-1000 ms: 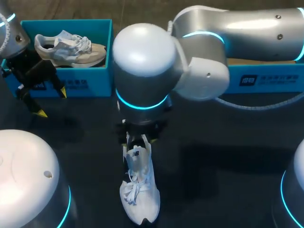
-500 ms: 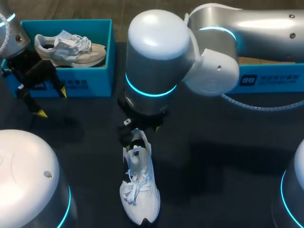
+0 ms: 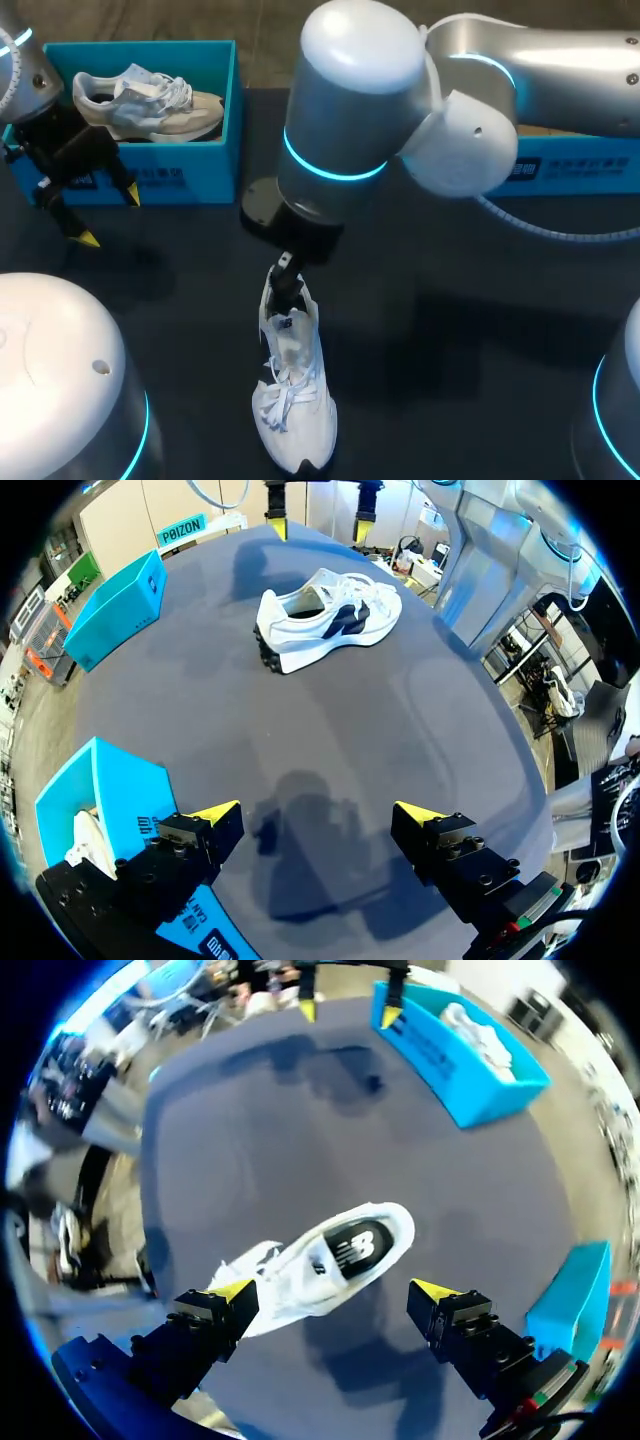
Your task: Take the shoe out of the shoebox, open the shoe tongue, remove and reinsert the insole, then place the shoe into the shoebox
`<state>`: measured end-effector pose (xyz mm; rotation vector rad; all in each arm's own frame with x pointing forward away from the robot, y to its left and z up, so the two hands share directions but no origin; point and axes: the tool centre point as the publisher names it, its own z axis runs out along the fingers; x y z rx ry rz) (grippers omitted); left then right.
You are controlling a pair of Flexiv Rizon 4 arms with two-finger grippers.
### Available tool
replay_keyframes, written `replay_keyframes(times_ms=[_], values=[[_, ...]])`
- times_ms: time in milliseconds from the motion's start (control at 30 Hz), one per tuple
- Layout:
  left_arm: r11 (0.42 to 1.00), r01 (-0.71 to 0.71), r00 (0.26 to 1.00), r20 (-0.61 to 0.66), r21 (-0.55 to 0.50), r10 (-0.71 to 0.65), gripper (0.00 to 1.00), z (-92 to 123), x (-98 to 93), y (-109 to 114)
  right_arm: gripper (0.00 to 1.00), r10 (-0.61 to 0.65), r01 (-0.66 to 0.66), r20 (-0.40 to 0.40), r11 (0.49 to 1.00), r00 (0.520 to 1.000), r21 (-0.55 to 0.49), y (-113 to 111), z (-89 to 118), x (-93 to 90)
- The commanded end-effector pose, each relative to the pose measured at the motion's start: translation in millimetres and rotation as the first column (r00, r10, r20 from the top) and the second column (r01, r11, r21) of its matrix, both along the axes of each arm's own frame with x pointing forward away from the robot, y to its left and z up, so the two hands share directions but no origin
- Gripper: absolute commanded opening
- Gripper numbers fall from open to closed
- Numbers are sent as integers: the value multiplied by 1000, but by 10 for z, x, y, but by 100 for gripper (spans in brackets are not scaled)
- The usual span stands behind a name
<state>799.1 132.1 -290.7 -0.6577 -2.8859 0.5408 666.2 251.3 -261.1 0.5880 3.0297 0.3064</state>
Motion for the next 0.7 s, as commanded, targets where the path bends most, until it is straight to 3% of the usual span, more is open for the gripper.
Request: replay_keyframes(times_ms=[33,367,700], values=[[1000,0,1000,1,4,0,100,0,-5,-4,100,188,-185,11,974,982,-130,116,-49,160],[1000,0,1000,1,4,0,100,0,-5,-4,100,264,-250,77,956,961,-154,113,-173,431],[1000,0,1000,1,4,0,100,0,-5,-4,100,327,-313,61,935,943,-164,166,-400,623]])
